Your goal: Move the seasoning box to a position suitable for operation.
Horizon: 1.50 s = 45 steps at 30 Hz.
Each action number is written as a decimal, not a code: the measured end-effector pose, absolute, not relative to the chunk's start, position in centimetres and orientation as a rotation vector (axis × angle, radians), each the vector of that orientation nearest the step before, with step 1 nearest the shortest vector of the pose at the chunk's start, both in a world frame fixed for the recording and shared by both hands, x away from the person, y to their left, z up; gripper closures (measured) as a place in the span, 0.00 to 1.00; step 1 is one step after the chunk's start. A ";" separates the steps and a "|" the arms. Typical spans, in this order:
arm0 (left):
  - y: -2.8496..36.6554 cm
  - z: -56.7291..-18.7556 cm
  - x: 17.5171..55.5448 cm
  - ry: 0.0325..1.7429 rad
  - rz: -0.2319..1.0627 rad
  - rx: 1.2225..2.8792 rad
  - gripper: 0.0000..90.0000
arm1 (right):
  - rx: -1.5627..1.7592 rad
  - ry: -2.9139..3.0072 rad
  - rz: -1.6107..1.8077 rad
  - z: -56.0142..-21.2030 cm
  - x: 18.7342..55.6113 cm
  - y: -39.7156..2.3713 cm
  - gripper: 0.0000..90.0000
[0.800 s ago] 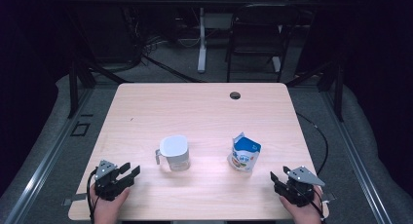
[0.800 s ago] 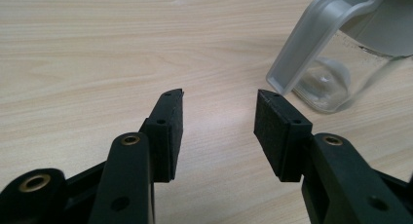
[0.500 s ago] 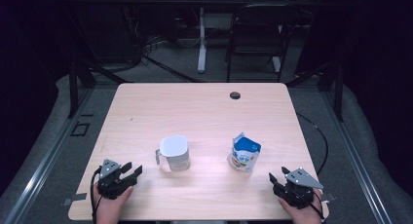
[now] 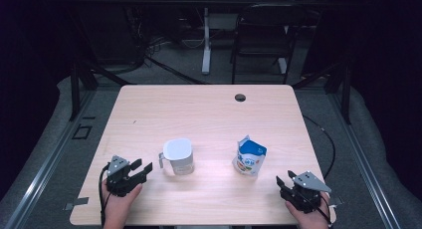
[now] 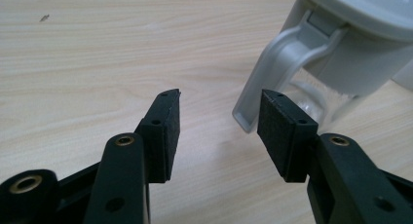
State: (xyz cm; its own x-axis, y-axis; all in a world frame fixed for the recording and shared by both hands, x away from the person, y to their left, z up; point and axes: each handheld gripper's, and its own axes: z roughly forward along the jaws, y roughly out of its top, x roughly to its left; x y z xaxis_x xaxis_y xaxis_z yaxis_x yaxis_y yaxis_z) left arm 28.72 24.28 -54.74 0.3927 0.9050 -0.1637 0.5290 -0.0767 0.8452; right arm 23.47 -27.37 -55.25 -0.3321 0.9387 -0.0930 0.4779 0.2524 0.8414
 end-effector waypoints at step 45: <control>19.7 -55.6 32.0 1.171 0.523 1.878 0.66 | 1.309 1.956 0.954 -55.9 23.4 -27.8 0.56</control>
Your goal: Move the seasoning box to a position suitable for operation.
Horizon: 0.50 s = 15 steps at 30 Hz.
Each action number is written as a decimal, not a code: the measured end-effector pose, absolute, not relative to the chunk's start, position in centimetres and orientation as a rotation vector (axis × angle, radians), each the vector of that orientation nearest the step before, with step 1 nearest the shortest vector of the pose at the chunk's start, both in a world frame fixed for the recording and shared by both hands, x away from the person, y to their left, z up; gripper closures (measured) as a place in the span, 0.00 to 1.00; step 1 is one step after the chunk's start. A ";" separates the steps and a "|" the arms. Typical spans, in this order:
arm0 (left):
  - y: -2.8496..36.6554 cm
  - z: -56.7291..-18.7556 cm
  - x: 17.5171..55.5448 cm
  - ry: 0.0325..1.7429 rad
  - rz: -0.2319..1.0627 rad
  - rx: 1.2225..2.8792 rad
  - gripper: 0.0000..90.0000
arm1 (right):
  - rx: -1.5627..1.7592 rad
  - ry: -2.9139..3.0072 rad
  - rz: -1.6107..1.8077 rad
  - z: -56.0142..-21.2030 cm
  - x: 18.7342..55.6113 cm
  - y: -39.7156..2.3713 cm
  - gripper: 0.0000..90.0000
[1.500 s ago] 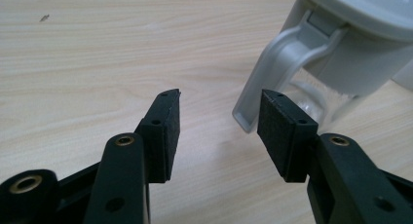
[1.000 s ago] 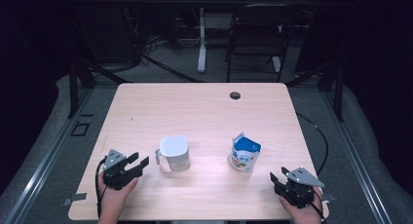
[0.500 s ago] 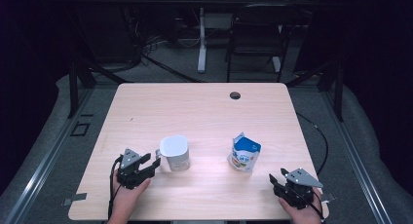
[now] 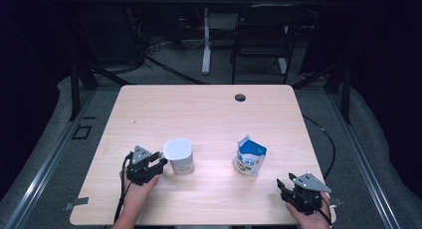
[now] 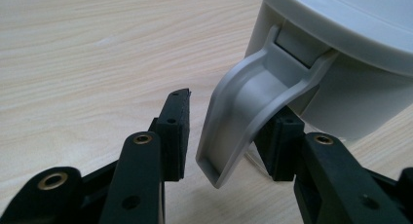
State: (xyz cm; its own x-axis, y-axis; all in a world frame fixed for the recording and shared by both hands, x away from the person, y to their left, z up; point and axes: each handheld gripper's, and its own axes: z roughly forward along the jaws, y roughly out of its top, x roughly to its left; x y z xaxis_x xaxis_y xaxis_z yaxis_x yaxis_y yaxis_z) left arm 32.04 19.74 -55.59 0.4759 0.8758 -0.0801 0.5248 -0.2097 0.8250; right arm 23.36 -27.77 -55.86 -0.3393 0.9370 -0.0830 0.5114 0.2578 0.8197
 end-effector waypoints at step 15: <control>19.4 -55.5 31.7 1.121 0.569 1.930 0.77 | 1.328 1.945 0.961 -56.1 23.4 -28.0 0.56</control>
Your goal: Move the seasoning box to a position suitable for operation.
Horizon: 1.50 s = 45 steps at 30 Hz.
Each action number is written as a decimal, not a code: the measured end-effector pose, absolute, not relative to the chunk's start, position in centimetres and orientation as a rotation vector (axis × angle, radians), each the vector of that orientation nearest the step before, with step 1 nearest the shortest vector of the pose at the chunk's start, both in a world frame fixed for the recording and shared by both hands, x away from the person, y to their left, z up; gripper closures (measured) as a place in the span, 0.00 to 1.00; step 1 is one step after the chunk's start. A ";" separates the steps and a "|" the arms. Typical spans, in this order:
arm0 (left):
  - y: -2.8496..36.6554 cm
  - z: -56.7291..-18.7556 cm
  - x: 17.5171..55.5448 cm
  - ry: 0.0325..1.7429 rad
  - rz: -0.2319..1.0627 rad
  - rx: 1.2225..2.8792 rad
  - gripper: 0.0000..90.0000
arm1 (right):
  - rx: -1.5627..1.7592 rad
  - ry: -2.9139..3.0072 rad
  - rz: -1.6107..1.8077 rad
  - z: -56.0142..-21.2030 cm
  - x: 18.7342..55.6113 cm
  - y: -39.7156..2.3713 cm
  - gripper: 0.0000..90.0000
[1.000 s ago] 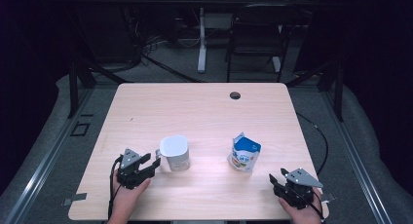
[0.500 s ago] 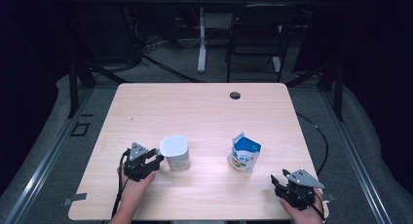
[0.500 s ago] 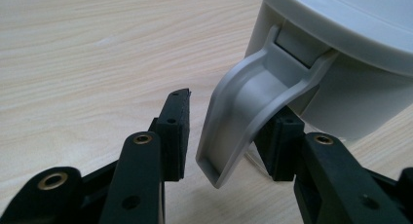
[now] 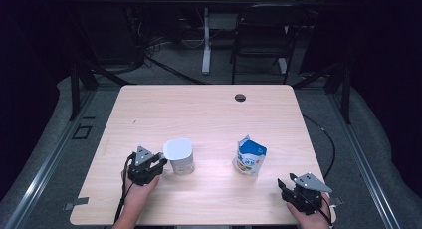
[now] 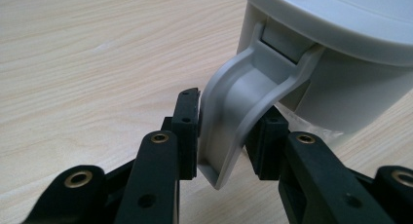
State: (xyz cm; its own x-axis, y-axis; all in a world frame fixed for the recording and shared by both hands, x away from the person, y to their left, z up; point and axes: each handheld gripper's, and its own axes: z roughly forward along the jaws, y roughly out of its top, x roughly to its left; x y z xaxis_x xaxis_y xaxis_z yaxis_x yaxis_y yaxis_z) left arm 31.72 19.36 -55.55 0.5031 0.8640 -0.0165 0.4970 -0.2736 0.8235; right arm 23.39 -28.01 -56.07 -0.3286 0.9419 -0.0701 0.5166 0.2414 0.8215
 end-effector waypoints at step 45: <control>16.7 -54.9 28.8 0.950 0.558 2.054 0.80 | 1.247 2.004 0.956 -55.9 23.3 -27.2 0.59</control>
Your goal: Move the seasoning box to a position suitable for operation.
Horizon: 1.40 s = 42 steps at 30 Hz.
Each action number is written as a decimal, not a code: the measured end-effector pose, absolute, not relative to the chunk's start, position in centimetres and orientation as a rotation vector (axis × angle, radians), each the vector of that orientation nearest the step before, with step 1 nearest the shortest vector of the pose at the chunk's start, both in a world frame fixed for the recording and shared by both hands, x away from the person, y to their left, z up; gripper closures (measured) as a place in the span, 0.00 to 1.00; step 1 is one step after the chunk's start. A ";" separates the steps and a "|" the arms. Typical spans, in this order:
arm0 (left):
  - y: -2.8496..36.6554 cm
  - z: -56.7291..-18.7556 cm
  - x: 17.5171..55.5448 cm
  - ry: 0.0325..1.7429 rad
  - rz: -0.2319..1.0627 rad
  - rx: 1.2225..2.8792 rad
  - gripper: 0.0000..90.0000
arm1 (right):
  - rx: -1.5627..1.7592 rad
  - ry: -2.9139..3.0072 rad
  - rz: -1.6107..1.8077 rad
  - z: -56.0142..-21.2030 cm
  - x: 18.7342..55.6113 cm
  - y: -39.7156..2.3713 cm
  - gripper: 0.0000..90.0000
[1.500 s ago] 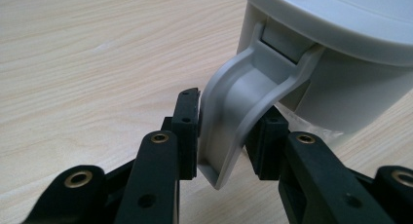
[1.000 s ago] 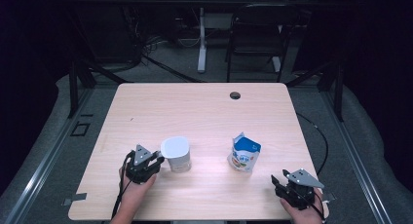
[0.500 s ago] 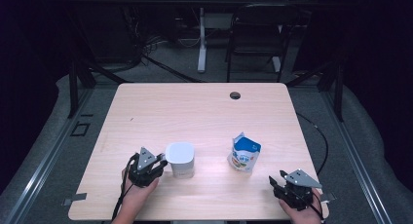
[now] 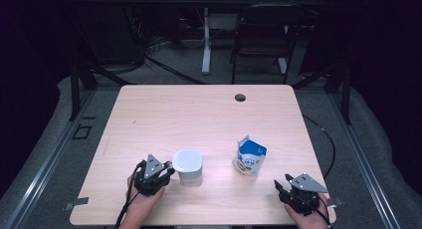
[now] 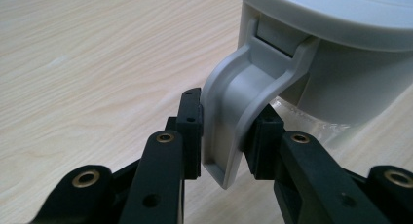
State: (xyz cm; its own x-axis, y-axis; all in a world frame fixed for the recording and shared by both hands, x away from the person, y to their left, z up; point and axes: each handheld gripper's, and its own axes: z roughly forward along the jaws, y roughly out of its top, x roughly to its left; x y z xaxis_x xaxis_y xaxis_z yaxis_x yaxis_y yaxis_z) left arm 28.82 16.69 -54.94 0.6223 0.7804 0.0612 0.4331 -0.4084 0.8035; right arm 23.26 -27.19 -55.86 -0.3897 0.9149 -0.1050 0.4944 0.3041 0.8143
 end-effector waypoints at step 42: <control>15.0 -55.1 26.8 0.897 0.498 2.086 0.74 | 1.147 2.060 1.010 -55.1 22.7 -26.2 0.64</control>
State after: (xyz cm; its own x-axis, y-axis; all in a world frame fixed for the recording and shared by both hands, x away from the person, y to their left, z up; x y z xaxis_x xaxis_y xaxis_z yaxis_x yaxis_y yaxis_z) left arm 26.82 14.96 -55.07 0.6720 0.7393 0.0431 0.4268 -0.4342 0.7933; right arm 22.74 -26.25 -55.10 -0.4709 0.8748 -0.1139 0.4459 0.3474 0.8249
